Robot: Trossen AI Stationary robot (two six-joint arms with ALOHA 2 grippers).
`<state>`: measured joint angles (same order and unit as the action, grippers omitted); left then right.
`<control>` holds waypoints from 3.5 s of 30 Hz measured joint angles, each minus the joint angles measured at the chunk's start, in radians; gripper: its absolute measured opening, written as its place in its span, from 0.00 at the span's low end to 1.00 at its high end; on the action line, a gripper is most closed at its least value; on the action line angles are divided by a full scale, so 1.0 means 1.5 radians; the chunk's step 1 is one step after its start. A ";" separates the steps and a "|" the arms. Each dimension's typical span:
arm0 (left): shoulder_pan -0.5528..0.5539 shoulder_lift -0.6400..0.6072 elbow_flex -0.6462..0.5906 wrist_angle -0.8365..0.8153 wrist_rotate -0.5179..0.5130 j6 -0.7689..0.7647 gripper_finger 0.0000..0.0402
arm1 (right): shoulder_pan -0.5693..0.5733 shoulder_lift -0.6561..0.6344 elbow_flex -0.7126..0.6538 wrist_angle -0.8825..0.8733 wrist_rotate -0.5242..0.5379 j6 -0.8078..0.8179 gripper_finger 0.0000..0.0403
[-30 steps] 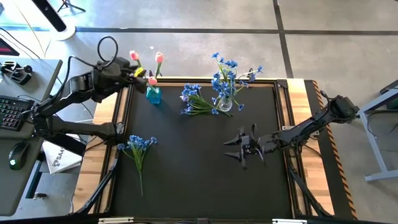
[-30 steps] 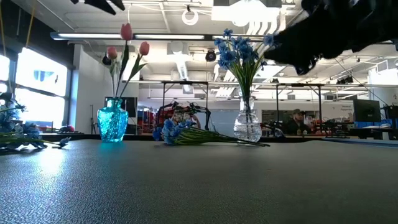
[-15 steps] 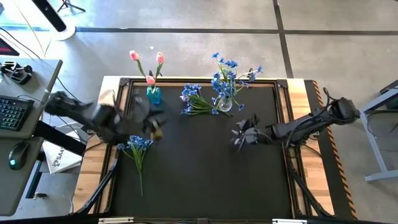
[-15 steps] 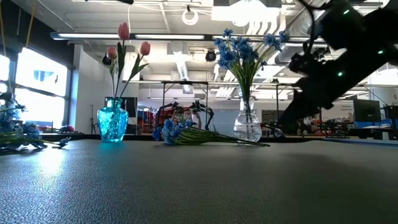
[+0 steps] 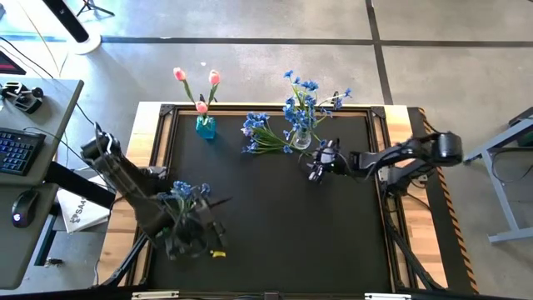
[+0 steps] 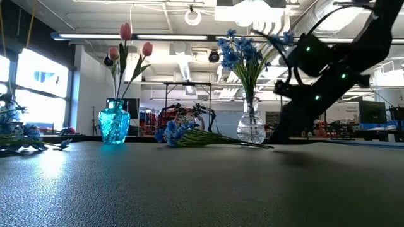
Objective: Sort flowers into vase by color
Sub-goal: Put the blue flowers into the transparent flower vase
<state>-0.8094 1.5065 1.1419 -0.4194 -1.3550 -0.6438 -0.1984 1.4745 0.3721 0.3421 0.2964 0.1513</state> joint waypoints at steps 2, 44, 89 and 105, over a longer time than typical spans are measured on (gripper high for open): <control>-0.011 0.021 0.000 0.000 -0.035 -0.021 0.45 | -0.012 0.040 0.000 0.046 0.014 -0.010 0.51; 0.005 0.034 0.000 0.004 -0.081 -0.046 0.45 | 0.218 0.019 0.034 0.048 0.003 0.245 0.01; 0.007 0.034 0.000 0.015 -0.023 -0.082 0.45 | 0.205 0.275 0.346 -0.088 0.027 -0.014 0.16; 0.007 0.034 0.000 0.016 -0.023 -0.071 0.45 | 0.270 0.129 0.344 -0.193 0.048 -0.001 0.01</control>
<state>-0.7994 1.5574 1.1423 -0.3958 -1.3888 -0.7498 0.2065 1.6679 0.8883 0.0520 0.3691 0.1505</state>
